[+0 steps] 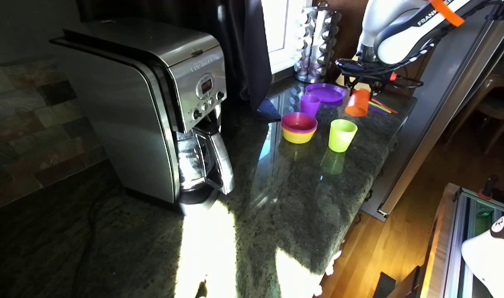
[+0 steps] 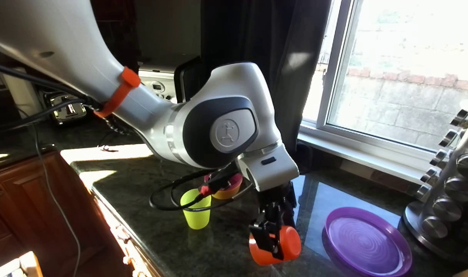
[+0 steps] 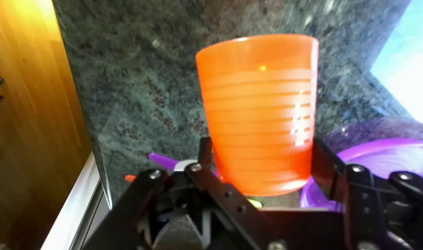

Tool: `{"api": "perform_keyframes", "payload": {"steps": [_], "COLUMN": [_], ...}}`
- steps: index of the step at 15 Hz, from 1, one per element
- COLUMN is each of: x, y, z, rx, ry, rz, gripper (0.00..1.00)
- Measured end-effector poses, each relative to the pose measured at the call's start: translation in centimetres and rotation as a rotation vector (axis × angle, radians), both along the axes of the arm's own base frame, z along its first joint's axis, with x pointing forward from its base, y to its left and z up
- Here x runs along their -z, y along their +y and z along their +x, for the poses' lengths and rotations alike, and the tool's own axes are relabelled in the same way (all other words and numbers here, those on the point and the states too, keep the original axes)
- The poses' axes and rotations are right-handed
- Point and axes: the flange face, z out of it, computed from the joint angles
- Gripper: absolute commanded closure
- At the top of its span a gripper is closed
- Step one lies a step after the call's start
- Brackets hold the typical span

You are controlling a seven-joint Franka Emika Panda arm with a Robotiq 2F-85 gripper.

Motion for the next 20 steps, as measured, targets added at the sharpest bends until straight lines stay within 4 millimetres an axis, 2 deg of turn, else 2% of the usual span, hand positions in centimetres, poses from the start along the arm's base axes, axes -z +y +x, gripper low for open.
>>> {"api": "perform_keyframes", "payload": {"steps": [5,12,20], "x": [0.7,2.3,3.7], "y": [1.1,2.5,4.1], "z": [-1.1,-2.6,-1.9], "rx": [0.008,0.102,0.229], "ry": [0.021,0.09,0.042], "rz": [-0.169,-0.199,-0.205], "gripper": [0.56,0.56,0.56]}}
